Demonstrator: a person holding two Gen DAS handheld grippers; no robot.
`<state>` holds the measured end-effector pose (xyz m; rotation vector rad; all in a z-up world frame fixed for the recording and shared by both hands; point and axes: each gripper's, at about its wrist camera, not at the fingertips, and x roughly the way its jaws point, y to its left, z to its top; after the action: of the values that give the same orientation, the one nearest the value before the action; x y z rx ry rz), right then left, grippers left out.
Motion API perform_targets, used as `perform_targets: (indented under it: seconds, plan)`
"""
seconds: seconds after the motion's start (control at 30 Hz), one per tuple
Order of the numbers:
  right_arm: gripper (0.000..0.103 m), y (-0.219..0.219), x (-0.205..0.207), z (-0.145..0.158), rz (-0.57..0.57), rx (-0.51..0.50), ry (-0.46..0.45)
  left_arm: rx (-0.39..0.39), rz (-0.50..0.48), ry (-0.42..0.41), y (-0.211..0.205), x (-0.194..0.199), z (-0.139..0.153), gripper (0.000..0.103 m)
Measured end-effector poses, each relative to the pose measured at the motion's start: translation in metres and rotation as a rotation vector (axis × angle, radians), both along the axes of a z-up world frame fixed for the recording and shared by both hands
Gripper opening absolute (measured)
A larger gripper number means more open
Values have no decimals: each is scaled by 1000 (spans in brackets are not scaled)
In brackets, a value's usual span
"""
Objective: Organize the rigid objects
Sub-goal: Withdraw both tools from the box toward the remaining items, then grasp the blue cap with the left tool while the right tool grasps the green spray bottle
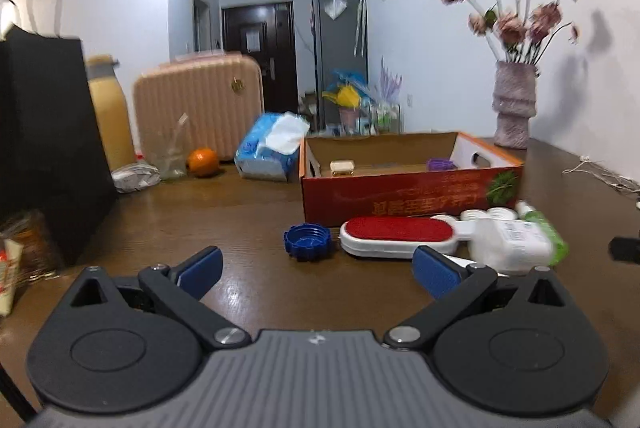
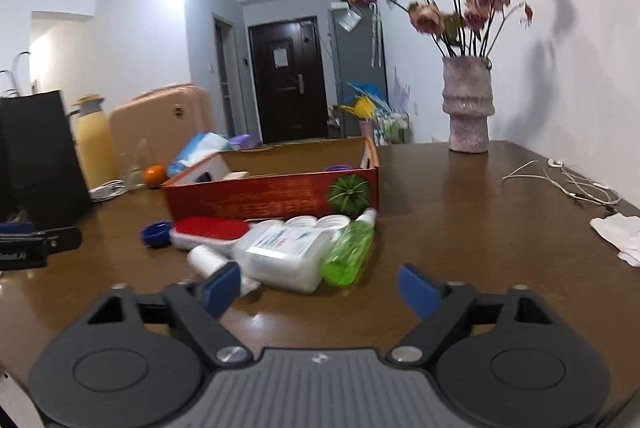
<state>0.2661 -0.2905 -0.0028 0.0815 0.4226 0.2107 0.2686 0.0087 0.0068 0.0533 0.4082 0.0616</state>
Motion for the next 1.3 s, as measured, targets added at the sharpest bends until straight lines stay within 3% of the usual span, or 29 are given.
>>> perform_targets:
  seconds: [0.1, 0.23, 0.5, 0.63, 0.77, 1.03, 1.3]
  plan:
    - [69, -6, 40, -4, 1, 1, 37, 29, 4, 71, 10, 45, -12, 93]
    - [57, -13, 92, -11, -14, 23, 97, 76, -28, 142, 19, 91, -32, 87]
    - [50, -15, 160, -32, -24, 5, 209, 41, -109, 240, 28, 149, -55, 71]
    - [48, -10, 171, -38, 18, -9, 246, -9, -129, 246, 33, 162, -59, 55]
    - [31, -9, 174, -39, 43, -2, 259, -21, -131, 245, 33, 165, -59, 54]
    - [30, -8, 162, -34, 31, -75, 236, 1, -103, 220, 32, 144, -49, 54]
    - [30, -14, 119, -4, 1, -104, 150, -26, -91, 130, 28, 73, -15, 54]
